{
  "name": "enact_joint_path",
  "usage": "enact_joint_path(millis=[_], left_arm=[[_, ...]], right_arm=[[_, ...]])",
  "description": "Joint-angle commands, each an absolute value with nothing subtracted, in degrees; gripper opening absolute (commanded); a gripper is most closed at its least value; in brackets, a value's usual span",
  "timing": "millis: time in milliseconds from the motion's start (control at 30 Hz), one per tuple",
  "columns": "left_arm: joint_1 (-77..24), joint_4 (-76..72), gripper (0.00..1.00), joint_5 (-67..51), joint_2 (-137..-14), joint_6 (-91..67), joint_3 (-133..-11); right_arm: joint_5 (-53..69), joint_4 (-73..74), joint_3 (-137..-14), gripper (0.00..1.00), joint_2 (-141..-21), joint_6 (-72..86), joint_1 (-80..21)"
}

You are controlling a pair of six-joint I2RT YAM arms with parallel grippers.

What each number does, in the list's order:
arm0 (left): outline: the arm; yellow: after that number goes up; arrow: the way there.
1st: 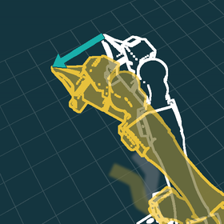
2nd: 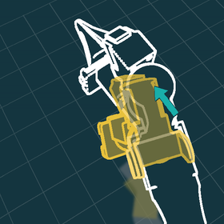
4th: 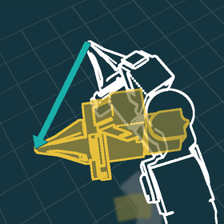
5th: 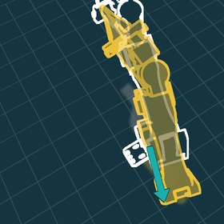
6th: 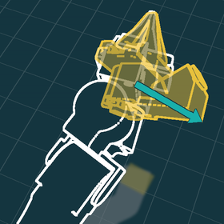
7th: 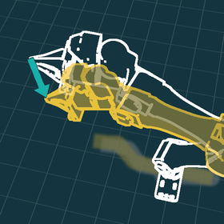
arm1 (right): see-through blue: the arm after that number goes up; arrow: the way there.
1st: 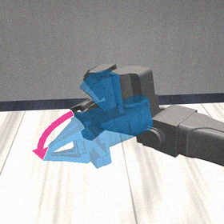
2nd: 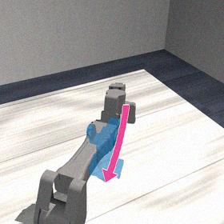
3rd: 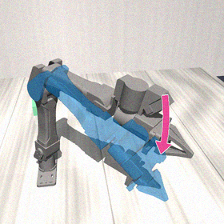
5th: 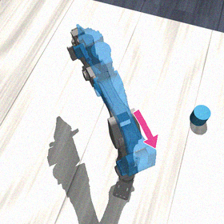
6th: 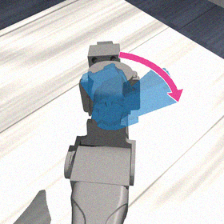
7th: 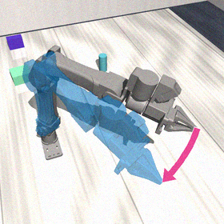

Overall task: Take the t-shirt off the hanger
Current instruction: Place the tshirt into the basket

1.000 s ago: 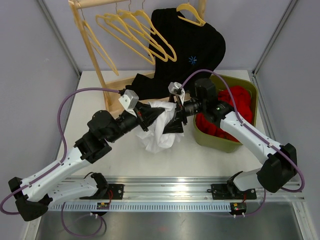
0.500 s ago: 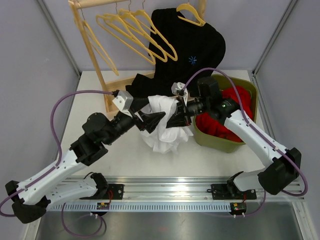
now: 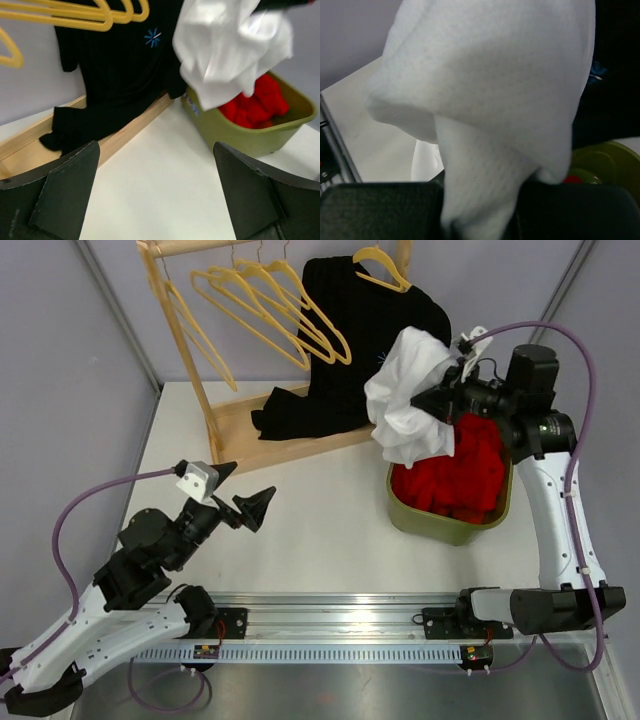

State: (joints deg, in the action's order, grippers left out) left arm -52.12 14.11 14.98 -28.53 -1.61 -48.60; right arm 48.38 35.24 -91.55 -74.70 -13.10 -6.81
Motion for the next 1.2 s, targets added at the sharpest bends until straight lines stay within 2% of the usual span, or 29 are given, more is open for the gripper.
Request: enact_joint_path(millis=[0,33,167,333,533,600,633,933,967,1100,1167], left_arm=[[-52.1,18.5,0.99,21.0,-24.4,1.4,-43.4],[-52.1,18.5,0.99,21.3,-23.6,1.7,-42.3],[-52.1,18.7,0.99,21.6,-21.1,2.1,-38.8],[-52.1,19.2,0.99,22.1,-21.0,2.6,-37.8],[-52.1,20.3,0.99,21.4,-20.6,2.5,-37.2],[-52.1,20.4,0.99,21.2,-20.4,2.5,-37.2],[-52.1,20.4,0.99,21.1,-20.5,2.5,-37.1],[-52.1,21.4,0.99,20.5,-21.6,2.8,-37.4],[-52.1,21.3,0.99,20.4,-21.6,2.8,-37.4],[-52.1,21.4,0.99,20.4,-21.6,2.7,-37.3],[-52.1,21.3,0.99,20.3,-21.8,2.9,-37.2]], right_arm=[[43.2,32.9,-95.0,0.00,-75.0,-8.1,-0.5],[43.2,32.3,-94.7,0.00,-75.2,-7.0,3.6],[44.0,30.2,-91.1,0.00,-77.9,-4.9,9.1],[44.2,23.5,-83.4,0.00,-81.1,-2.6,9.5],[48.6,18.1,-79.3,0.02,-91.7,6.9,9.5],[47.1,19.0,-79.4,0.06,-96.1,6.8,9.5],[46.2,19.4,-79.5,0.12,-97.3,5.2,9.5],[33.7,31.4,-87.9,0.23,-110.8,-6.3,8.9],[32.5,31.9,-87.6,0.29,-111.6,-7.3,8.7],[29.5,31.7,-85.5,0.45,-111.2,-10.6,8.3],[29.2,31.6,-84.7,0.49,-110.2,-11.3,8.3]])
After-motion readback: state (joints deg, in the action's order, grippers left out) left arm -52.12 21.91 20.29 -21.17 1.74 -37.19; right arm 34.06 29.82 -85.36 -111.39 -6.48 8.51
